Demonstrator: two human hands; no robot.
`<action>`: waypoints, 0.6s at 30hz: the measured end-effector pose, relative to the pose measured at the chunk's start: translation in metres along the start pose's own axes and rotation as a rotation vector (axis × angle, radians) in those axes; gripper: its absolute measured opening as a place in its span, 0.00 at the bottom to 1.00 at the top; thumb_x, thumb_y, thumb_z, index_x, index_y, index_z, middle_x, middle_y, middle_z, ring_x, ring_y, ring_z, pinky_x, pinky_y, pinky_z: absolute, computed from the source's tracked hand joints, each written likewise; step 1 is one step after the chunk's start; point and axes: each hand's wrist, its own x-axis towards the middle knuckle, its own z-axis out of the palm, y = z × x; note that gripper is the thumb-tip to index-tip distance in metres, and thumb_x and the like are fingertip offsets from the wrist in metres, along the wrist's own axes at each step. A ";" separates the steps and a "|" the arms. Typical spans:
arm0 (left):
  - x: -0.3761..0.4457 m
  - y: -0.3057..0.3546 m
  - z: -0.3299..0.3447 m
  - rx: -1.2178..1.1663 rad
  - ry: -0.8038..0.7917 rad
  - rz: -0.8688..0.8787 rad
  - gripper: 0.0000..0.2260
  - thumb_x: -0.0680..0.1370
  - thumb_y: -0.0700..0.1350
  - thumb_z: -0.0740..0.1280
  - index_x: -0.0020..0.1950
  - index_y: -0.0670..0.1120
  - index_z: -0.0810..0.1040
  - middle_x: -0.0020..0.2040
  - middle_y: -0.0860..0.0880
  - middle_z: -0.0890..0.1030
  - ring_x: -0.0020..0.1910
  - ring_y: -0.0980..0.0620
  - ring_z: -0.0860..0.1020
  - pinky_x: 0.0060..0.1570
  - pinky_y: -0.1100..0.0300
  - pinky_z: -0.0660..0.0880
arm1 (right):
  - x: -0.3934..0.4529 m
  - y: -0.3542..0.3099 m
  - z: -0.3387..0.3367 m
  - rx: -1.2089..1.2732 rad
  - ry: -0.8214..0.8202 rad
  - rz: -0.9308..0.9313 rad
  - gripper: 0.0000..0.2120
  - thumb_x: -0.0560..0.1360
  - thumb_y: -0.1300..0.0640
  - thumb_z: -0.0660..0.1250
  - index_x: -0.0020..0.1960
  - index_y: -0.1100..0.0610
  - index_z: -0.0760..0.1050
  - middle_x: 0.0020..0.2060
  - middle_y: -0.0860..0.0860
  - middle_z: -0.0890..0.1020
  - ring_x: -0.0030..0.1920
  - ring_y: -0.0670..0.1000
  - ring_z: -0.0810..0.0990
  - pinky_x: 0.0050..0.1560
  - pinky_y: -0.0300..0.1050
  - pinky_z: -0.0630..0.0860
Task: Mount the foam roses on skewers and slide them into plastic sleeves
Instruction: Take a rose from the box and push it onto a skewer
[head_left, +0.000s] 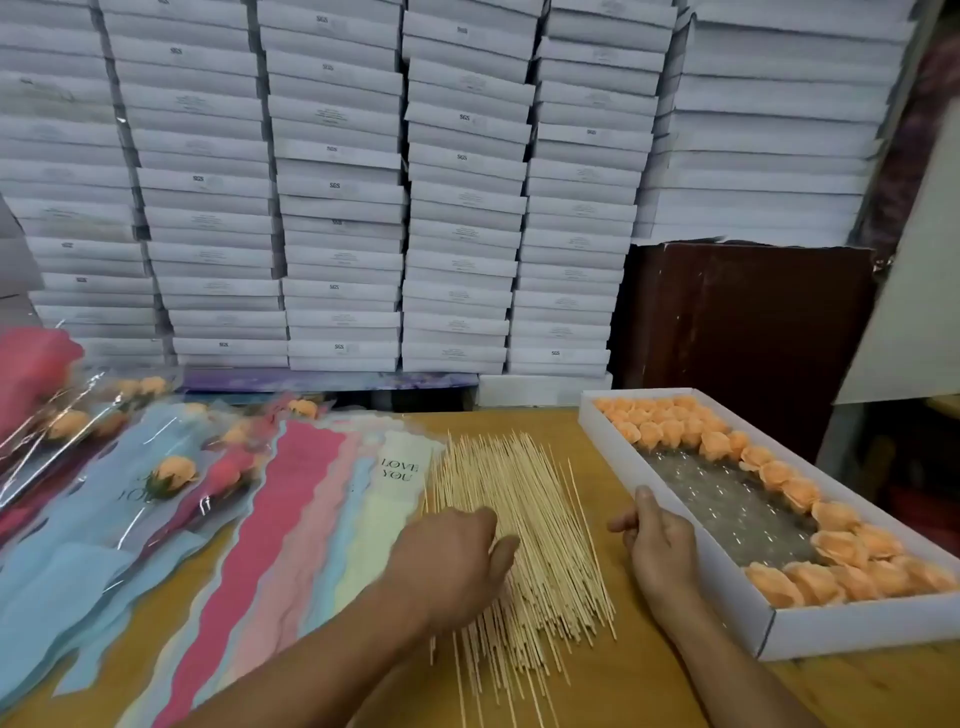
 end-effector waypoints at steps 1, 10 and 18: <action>0.010 0.002 0.006 -0.076 0.059 -0.041 0.18 0.82 0.61 0.53 0.48 0.50 0.74 0.42 0.51 0.81 0.41 0.49 0.79 0.44 0.52 0.78 | -0.001 -0.002 -0.001 0.000 -0.017 0.005 0.29 0.85 0.47 0.55 0.33 0.57 0.81 0.21 0.47 0.70 0.27 0.52 0.72 0.36 0.46 0.67; 0.026 0.007 0.055 -0.263 0.287 -0.095 0.10 0.83 0.57 0.55 0.47 0.54 0.69 0.38 0.56 0.77 0.35 0.55 0.75 0.37 0.56 0.73 | -0.001 0.001 0.003 -0.002 -0.085 -0.038 0.25 0.84 0.49 0.58 0.32 0.53 0.81 0.23 0.50 0.67 0.25 0.48 0.67 0.34 0.45 0.64; 0.023 0.007 0.064 -0.471 0.300 -0.087 0.09 0.80 0.55 0.63 0.41 0.56 0.68 0.26 0.55 0.70 0.28 0.58 0.71 0.28 0.66 0.61 | -0.007 -0.019 0.002 -0.005 -0.076 -0.150 0.12 0.82 0.55 0.63 0.44 0.44 0.81 0.24 0.44 0.73 0.25 0.43 0.67 0.28 0.37 0.64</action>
